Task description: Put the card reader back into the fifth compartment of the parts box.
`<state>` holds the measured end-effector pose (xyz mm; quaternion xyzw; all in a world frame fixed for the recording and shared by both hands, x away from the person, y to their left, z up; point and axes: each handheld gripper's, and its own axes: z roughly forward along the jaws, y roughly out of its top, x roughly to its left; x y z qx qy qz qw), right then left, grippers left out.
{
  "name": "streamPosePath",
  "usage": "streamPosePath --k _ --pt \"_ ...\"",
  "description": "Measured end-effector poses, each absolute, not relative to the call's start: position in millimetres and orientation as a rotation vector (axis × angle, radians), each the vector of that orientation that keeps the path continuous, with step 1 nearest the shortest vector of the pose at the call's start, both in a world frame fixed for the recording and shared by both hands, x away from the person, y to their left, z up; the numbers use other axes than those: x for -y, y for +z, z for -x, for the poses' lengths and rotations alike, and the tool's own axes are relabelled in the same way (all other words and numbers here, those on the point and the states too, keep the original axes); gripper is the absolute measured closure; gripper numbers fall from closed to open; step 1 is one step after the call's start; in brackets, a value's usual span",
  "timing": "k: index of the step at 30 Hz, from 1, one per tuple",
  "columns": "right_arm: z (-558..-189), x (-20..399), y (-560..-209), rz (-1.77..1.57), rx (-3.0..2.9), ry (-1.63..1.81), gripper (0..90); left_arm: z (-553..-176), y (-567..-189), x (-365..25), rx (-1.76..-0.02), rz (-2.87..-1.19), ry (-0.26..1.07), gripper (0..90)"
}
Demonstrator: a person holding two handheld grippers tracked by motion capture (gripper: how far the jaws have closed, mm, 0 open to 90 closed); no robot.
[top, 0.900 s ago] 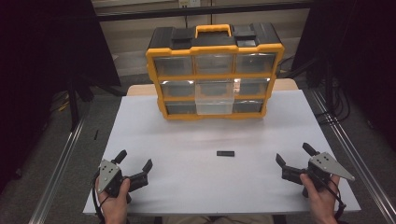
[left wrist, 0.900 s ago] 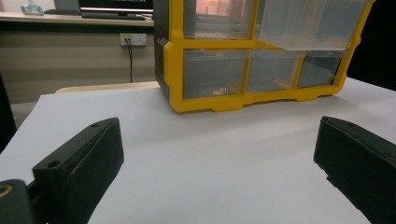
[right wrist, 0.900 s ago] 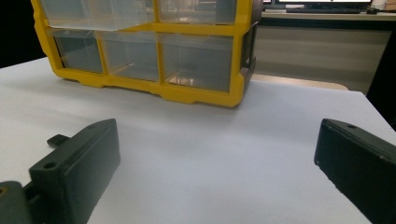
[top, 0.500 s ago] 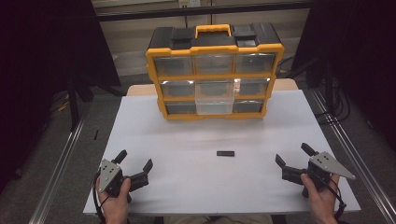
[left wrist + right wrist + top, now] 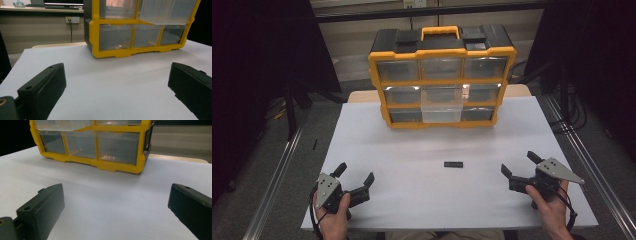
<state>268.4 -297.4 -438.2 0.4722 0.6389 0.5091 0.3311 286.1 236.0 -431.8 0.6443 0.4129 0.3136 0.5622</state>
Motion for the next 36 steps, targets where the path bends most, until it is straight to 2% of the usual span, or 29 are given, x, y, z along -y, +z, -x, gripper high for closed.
streamPosePath --k 12,19,36 --pt "-278 282 -428 -1.204 -1.775 1.367 1.8 -287 -432 -234 -0.962 -1.537 0.727 1.8" --pt "-293 276 -411 -1.195 -1.855 1.406 2.7 -287 -432 -234 -0.964 -1.531 0.725 1.8" --pt "-317 257 -407 -1.179 -2.058 1.350 3.2 -290 -432 -233 -0.958 -1.529 0.719 1.8"
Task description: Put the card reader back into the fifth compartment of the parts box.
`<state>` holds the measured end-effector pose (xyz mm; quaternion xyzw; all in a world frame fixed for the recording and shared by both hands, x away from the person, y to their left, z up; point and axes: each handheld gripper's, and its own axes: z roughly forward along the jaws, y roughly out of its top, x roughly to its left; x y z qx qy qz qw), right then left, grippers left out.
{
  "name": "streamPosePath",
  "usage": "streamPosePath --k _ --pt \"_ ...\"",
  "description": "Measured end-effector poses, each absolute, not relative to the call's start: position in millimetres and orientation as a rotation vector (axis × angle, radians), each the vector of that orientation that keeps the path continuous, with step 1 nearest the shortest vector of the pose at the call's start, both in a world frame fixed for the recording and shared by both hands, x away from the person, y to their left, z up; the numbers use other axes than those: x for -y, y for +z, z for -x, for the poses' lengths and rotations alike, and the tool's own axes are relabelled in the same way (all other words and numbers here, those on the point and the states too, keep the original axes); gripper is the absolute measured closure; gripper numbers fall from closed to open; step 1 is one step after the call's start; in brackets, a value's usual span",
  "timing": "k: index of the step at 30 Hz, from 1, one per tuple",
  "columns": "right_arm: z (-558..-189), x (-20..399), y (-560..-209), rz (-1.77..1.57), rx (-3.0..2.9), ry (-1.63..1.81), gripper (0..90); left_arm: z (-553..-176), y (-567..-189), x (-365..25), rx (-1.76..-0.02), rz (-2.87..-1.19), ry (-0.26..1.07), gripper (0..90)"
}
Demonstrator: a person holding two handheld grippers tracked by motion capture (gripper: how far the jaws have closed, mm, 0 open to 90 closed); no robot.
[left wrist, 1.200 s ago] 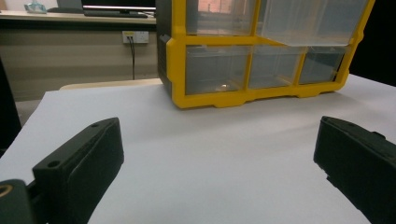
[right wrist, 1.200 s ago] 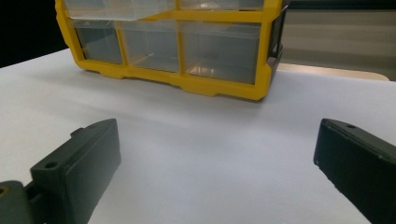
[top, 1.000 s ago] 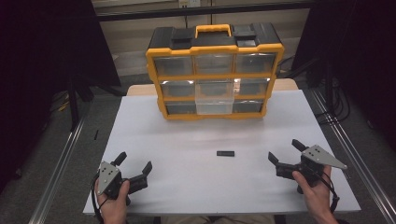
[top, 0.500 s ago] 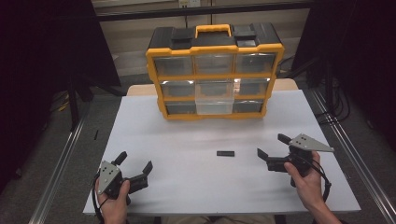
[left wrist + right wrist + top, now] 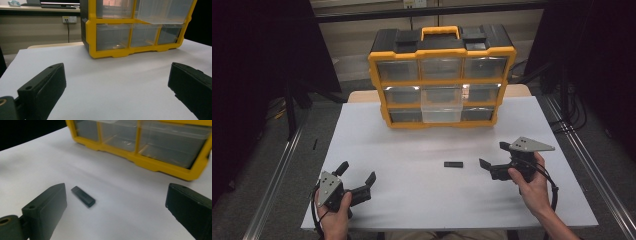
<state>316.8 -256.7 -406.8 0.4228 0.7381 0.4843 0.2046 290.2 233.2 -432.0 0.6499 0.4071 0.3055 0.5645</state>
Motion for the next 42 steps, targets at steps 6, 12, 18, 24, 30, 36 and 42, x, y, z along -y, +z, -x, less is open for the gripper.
streamPosePath --k 6,12,18,24,30,36,42 --pt "-329 245 -406 -1.165 -2.201 1.329 3.0 -291 -432 -233 -0.955 -1.530 0.717 1.8" --pt "-338 230 -405 -1.143 -2.299 1.291 3.5 -291 -432 -234 -0.963 -1.526 0.714 1.8" --pt "-349 218 -401 -1.134 -2.380 1.278 3.3 -292 -432 -233 -0.961 -1.532 0.718 1.8" --pt "-362 203 -399 -1.055 -2.495 1.188 3.6 -292 -432 -235 -0.961 -1.533 0.714 1.8" --pt "-374 185 -396 -0.953 -2.600 1.093 3.7 -292 -432 -236 -0.966 -1.531 0.713 1.8" --pt "-385 172 -401 -0.904 -2.693 1.049 3.7 -292 -432 -236 -0.968 -1.533 0.716 1.8" --pt "-395 162 -409 -0.877 -2.771 0.943 5.1 -292 -433 -236 -0.968 -1.531 0.709 1.8"
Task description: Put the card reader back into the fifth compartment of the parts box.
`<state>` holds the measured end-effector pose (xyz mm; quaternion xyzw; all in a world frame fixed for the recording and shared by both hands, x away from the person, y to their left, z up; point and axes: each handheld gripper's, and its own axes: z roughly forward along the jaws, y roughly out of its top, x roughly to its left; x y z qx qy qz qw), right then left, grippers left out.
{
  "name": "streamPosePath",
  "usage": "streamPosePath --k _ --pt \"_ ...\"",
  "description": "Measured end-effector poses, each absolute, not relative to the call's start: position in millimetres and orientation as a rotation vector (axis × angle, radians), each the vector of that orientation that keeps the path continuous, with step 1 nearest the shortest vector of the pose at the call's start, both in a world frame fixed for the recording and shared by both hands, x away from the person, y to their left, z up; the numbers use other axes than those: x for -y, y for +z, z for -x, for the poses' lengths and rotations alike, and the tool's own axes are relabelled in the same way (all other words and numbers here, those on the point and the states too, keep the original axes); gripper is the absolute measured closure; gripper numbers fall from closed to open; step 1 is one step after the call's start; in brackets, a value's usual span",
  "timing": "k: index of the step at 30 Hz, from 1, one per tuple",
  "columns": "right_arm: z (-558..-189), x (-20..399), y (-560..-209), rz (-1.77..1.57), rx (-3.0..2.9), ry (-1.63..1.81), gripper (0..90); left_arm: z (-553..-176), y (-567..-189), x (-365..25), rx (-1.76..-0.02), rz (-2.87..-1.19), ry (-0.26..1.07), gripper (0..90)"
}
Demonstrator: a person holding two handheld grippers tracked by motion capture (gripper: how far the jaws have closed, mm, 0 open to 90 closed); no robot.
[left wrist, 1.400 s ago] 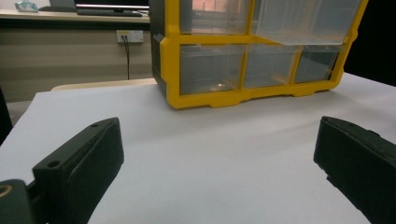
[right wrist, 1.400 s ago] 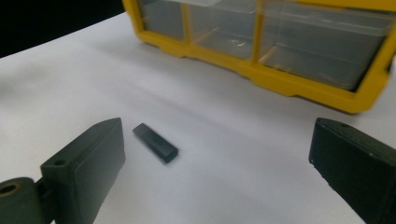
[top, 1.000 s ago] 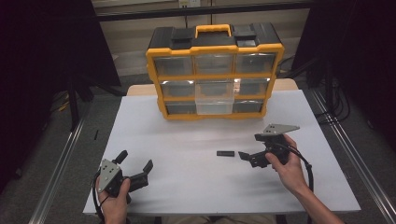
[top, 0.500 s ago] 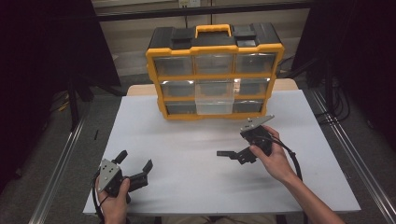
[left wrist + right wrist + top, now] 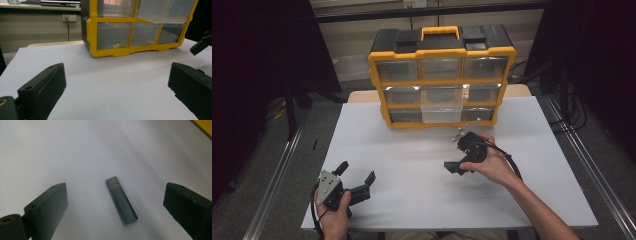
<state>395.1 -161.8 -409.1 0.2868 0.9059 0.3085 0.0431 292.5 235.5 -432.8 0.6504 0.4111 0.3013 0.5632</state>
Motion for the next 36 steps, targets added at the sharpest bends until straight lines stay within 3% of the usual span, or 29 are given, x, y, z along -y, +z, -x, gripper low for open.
streamPosePath --k 5,10,14,18,25,27,36 --pt "-402 159 -414 -0.873 -2.834 0.895 12.2 -292 -433 -236 -0.965 -1.536 0.713 1.8" --pt "-407 156 -421 -0.840 -2.884 0.826 27.2 -292 -433 -235 -0.965 -1.539 0.711 1.8" --pt "-410 156 -426 -0.833 -2.896 0.802 33.5 -292 -433 -235 -0.964 -1.542 0.713 1.8" --pt "-412 157 -431 -0.813 -2.930 0.756 46.8 -293 -433 -235 -0.964 -1.541 0.715 1.8" --pt "-408 151 -431 -0.773 -2.915 0.667 57.2 -292 -433 -234 -0.960 -1.541 0.711 1.8" --pt "-409 152 -430 -0.775 -2.911 0.659 65.4 -292 -433 -234 -0.962 -1.543 0.703 1.8" --pt "-408 150 -429 -0.791 -2.918 0.637 73.7 -293 -433 -234 -0.957 -1.555 0.703 1.8"
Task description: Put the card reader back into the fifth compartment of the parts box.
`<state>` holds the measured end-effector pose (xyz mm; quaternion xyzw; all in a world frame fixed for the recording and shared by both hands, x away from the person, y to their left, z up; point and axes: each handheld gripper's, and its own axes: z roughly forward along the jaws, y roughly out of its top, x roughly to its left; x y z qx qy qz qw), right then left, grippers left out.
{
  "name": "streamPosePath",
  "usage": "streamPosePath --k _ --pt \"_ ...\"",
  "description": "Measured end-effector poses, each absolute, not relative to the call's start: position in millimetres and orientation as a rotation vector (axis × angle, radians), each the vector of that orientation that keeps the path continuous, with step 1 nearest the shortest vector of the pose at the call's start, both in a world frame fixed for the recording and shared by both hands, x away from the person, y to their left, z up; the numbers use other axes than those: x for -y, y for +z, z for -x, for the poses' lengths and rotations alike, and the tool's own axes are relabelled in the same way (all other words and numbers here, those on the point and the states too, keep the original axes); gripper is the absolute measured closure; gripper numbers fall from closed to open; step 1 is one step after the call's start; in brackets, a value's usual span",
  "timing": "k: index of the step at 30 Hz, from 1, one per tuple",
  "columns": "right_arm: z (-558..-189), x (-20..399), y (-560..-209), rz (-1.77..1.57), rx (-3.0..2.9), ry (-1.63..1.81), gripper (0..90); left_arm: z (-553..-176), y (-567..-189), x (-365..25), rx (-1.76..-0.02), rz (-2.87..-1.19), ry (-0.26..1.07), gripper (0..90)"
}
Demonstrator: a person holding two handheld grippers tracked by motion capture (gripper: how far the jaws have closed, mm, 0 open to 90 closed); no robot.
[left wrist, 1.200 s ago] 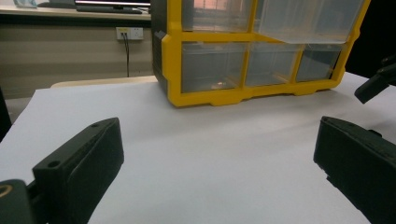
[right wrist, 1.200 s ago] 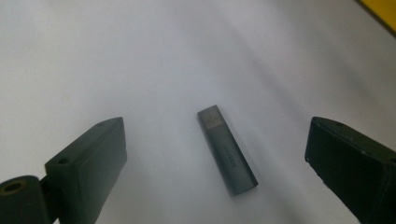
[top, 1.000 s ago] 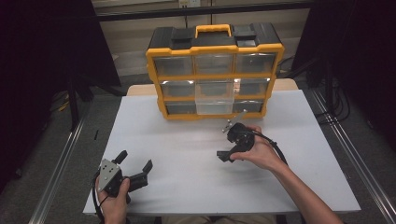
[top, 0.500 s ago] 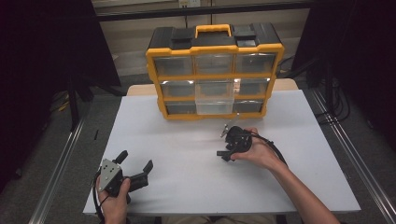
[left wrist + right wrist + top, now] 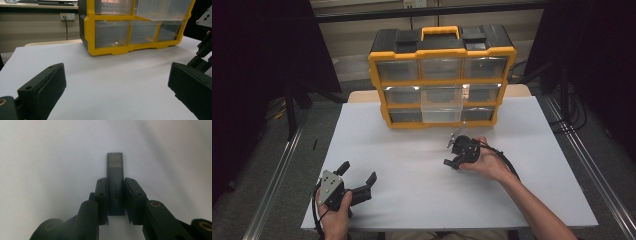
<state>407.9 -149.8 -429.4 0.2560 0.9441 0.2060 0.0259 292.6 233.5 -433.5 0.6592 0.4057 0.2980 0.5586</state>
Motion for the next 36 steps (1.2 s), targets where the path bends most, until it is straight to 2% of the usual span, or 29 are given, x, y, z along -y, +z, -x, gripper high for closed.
streamPosePath --k 12,36 --pt "-411 157 -429 -0.853 -2.923 0.724 73.8 -294 -434 -232 -0.957 -1.558 0.706 1.8" --pt "-402 175 -403 -0.825 -2.835 0.997 73.8 -293 -434 -233 -0.956 -1.548 0.698 1.8"
